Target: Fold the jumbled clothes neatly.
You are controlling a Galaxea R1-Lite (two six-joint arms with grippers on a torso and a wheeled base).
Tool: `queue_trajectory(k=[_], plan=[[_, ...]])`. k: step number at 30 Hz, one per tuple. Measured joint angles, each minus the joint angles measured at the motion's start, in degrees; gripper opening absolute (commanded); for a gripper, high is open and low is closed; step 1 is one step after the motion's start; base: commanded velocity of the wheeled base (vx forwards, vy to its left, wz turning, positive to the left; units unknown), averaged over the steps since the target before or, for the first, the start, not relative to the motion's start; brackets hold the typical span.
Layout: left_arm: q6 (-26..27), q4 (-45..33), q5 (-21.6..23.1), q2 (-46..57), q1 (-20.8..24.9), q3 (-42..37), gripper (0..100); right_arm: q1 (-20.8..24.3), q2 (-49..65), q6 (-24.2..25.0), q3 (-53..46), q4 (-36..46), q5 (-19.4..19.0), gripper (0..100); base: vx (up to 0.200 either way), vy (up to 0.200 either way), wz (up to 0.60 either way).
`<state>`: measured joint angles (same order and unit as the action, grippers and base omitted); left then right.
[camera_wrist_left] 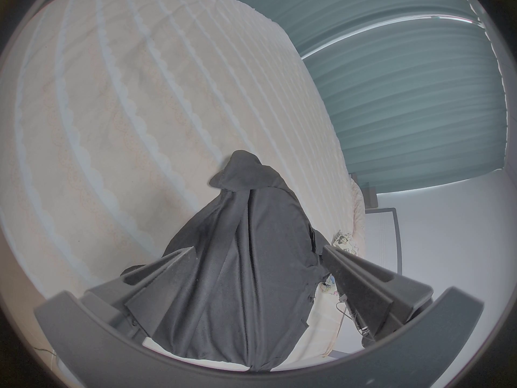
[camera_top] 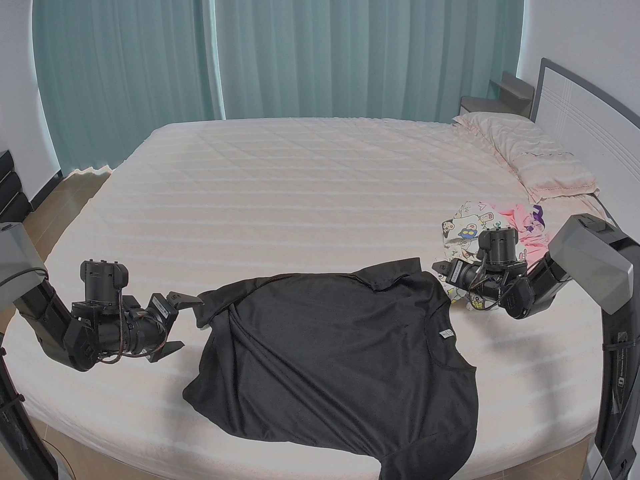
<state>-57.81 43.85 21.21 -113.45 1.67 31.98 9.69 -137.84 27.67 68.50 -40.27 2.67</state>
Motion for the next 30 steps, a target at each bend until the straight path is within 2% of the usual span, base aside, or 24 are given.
queue_trajectory(k=[7, 10, 16, 19, 24, 28, 30], plan=[[0.00, 0.68, 0.11, 0.00, 0.00, -1.58, 100, -1.84, 2.91, 0.46, -4.33, -0.11, -0.13, 100, 0.000, 0.000, 0.00], [0.15, 0.68, 0.16, -0.02, 0.00, -1.90, 100, -1.87, 4.90, 2.18, -7.20, -0.22, -0.71, 100, 0.000, 0.000, 0.00], [1.54, 0.71, 0.18, -0.06, 0.06, -2.71, 100, -1.38, 10.52, 5.44, -17.40, -0.71, -2.62, 100, 0.000, 0.000, 0.00], [2.15, 0.71, 0.18, -0.06, 0.06, -3.23, 100, -1.05, 13.49, 6.45, -24.30, -2.46, -3.49, 100, -0.200, 0.000, 0.00], [2.66, 0.66, 0.13, -0.04, 0.15, -3.97, 100, -0.74, 17.64, 9.03, -35.97, -10.37, -4.55, 100, -0.200, 0.000, 0.00], [2.99, 0.54, -0.06, 0.00, 0.44, -4.69, 100, -0.30, 19.41, 11.35, -43.95, -21.10, -5.02, 100, -0.200, 0.000, 0.00], [3.07, 0.55, -0.15, 0.02, 0.56, -5.44, 100, 0.06, 19.57, 12.67, -46.75, -26.69, -5.10, 100, 0.000, 0.000, 0.00]])
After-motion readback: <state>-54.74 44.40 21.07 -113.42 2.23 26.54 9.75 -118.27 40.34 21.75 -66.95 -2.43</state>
